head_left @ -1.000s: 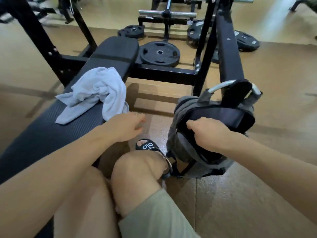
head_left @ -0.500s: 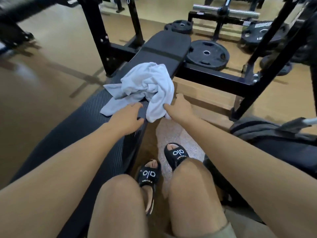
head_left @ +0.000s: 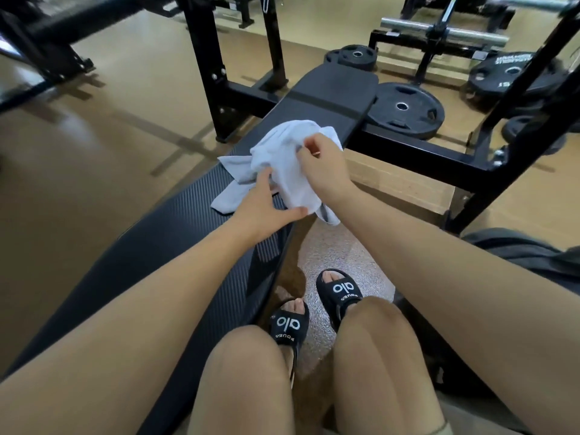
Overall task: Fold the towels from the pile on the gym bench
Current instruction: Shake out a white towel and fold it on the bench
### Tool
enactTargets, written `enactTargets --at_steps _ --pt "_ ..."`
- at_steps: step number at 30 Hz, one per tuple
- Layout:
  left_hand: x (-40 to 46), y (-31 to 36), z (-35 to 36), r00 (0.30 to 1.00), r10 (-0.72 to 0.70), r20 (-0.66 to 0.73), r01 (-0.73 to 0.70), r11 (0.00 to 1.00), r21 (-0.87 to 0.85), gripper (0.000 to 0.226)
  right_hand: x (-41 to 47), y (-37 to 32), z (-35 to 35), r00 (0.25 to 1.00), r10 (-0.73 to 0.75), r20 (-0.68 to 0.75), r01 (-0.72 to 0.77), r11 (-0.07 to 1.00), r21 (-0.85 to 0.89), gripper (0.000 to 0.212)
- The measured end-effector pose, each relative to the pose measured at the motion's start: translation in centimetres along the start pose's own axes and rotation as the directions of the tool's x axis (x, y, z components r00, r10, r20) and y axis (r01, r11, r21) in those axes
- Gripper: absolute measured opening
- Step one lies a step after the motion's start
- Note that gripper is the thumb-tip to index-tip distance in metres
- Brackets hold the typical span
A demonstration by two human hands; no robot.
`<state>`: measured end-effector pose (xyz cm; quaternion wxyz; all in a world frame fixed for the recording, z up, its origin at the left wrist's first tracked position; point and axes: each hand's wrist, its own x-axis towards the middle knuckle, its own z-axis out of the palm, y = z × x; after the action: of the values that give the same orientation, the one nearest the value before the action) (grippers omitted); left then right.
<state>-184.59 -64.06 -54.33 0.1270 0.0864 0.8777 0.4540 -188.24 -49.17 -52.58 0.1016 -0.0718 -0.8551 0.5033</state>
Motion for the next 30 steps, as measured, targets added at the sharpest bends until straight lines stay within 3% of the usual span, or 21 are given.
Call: enactTargets --at_steps 2,7,9,11,13,15,18,21,23,27,30 --pt "-0.6 1.3 -0.5 0.993 -0.06 -0.106 0.048 0.992 -0.113 0.094 -0.9 -3.0 0.4 0.994 -0.076 0.074 0.075 0.997 0.018 0.008" --pt "-3.1 4.2 -3.8 0.91 -0.082 -0.406 -0.068 0.938 -0.341 0.019 -4.9 -8.9 -0.1 0.958 -0.232 0.171 0.197 0.96 0.199 0.007" --pt "-4.6 5.3 -5.4 0.884 -0.082 -0.46 -0.112 0.918 -0.379 0.02 -6.4 -10.5 -1.0 0.957 -0.232 0.173 0.176 0.942 0.286 0.01" --pt "-6.4 6.2 -6.9 0.89 -0.052 -0.452 -0.162 0.892 -0.422 0.021 -7.7 -11.7 -1.9 0.967 -0.202 0.157 0.136 0.926 0.353 0.015" --pt "-8.1 6.7 -8.3 0.911 -0.133 -0.391 -0.097 0.851 -0.517 0.025 -8.7 -11.9 -2.7 0.967 -0.183 0.178 0.121 0.943 0.31 0.02" --pt "-9.6 7.2 -9.5 0.936 -0.222 -0.273 -0.001 0.774 -0.633 0.038 -10.0 -11.5 -3.2 0.944 -0.151 0.293 0.081 0.968 0.239 0.038" --pt "-11.7 7.3 -10.1 0.967 -0.224 -0.118 0.064 0.668 -0.742 0.032 -12.1 -10.1 -3.0 0.875 -0.109 0.472 0.005 0.976 0.217 0.062" --pt "-13.5 7.2 -10.0 0.97 -0.234 -0.071 0.096 0.631 -0.77 0.026 -14.2 -9.7 -1.8 0.878 -0.097 0.469 0.029 0.988 0.15 0.052" --pt "-14.2 7.0 -10.1 0.966 -0.25 -0.07 0.114 0.652 -0.75 0.024 -15.3 -9.7 -1.3 0.917 -0.124 0.378 0.097 0.991 0.089 0.029" --pt "-14.9 6.1 -10.8 0.947 -0.305 -0.097 0.161 0.716 -0.679 0.036 -16.7 -10.1 -1.7 0.941 -0.172 0.292 0.159 0.985 0.066 0.035" --pt "-15.0 5.1 -11.6 0.914 -0.354 -0.195 0.174 0.78 -0.601 0.04 -17.1 -10.2 -2.2 0.95 -0.152 0.274 0.135 0.988 0.081 0.019"
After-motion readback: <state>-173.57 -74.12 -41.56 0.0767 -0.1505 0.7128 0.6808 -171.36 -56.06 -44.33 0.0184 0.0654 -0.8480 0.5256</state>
